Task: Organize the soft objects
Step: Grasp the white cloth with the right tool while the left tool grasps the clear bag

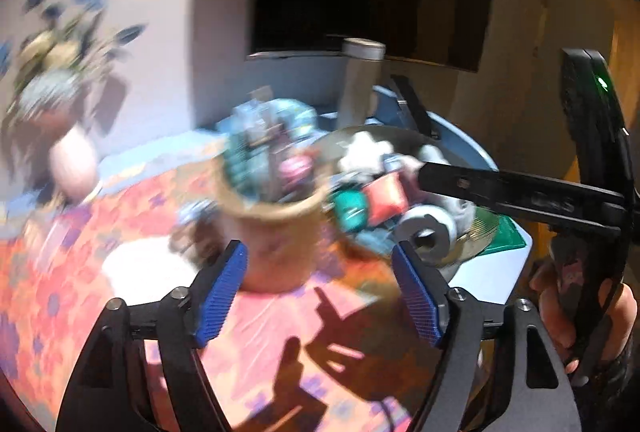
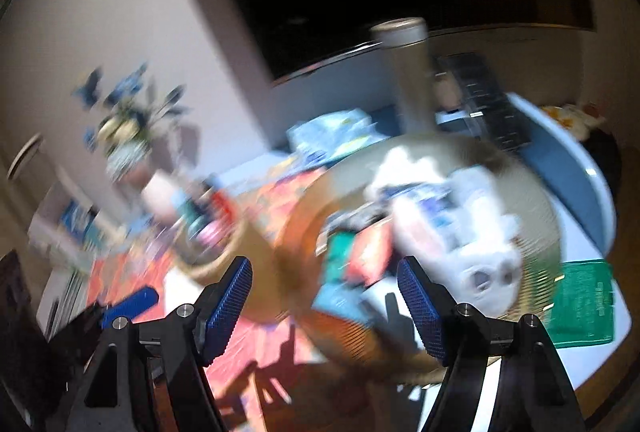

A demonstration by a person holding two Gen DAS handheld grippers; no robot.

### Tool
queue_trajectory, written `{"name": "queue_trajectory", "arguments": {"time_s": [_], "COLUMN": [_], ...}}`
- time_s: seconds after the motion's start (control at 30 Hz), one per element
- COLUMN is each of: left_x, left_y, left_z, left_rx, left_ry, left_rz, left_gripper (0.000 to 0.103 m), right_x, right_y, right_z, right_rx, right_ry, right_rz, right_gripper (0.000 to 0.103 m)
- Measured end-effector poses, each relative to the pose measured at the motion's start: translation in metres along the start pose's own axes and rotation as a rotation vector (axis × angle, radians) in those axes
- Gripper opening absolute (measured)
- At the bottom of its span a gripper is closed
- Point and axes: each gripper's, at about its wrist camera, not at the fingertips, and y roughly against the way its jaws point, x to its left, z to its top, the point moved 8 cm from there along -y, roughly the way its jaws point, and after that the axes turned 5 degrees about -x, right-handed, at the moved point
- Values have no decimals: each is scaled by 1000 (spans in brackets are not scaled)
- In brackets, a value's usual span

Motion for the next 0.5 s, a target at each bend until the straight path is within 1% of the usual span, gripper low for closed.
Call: {"name": "queue_trajectory", "arguments": {"time_s": [0.1,0.17,0.23,0.3,0.4,0.5], "left_x": [41,74,98,124,156,186], "left_y": [14,26,34,43,57,69], "left_z": [-13,-23,-29,-36,-43,-53], "left_rx": [9,7,6,3,-6,-17], "left_ry": [64,119,167,209,243,282], "left_rz": [54,95,109,139,190,236], "left_gripper": [74,74,74,74,74,74], "right_x": [33,52,73,95,122,145], "right_y": [-2,-5,-7,-12,-20,-32], "right_z": [-17,-26,-35,-44,-56,-70], "right_rx": [24,39,52,63,82,109], "right_ry": [73,121,177,235,302,350], "right_rz": [66,88,107,117,118,133], "right_gripper": [74,74,74,74,80,80]}}
